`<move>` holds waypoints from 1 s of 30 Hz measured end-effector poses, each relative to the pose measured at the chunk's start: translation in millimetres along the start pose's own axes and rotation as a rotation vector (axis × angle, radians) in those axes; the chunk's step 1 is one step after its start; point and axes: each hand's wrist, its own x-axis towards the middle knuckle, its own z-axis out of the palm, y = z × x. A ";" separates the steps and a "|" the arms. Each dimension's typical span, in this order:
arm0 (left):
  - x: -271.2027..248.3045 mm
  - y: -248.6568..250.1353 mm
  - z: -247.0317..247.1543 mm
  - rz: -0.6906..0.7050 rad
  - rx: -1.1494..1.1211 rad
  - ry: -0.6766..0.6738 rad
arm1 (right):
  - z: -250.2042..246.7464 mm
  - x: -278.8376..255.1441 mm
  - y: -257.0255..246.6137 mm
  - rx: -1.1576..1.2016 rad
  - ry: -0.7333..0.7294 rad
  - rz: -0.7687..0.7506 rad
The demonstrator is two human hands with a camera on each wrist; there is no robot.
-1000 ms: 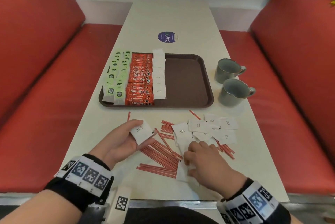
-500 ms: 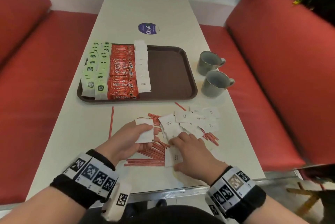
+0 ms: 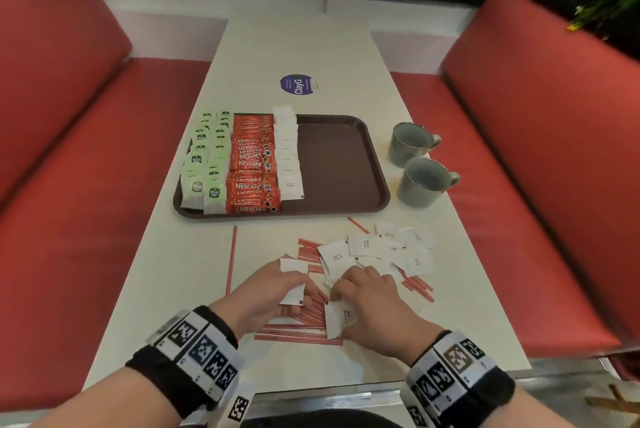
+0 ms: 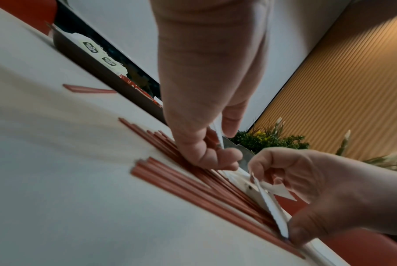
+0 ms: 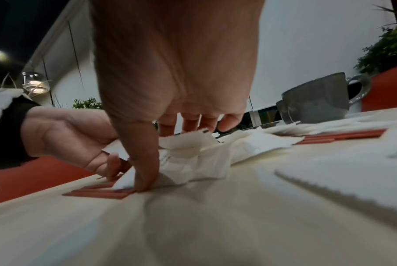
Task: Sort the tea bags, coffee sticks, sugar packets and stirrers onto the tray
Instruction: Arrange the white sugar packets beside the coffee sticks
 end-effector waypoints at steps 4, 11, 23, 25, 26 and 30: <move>-1.4 -3.7 -1.8 0.061 0.138 -0.110 | 3.6 1.9 -0.4 0.042 0.040 -0.008; 2.1 -3.0 4.6 0.269 0.685 0.048 | 4.3 10.5 -5.1 0.115 0.101 0.028; -12.6 11.9 -13.6 0.343 0.375 0.139 | -8.0 1.2 5.1 0.361 0.297 0.225; -18.6 16.7 -17.0 0.397 0.234 0.173 | -16.7 2.6 -0.4 0.550 0.313 0.240; -20.9 19.0 -17.3 0.423 0.156 0.168 | -21.9 4.5 -4.6 0.662 0.306 0.236; -27.5 27.0 -11.5 0.491 -0.102 0.108 | -44.1 15.8 -22.4 1.023 0.232 0.199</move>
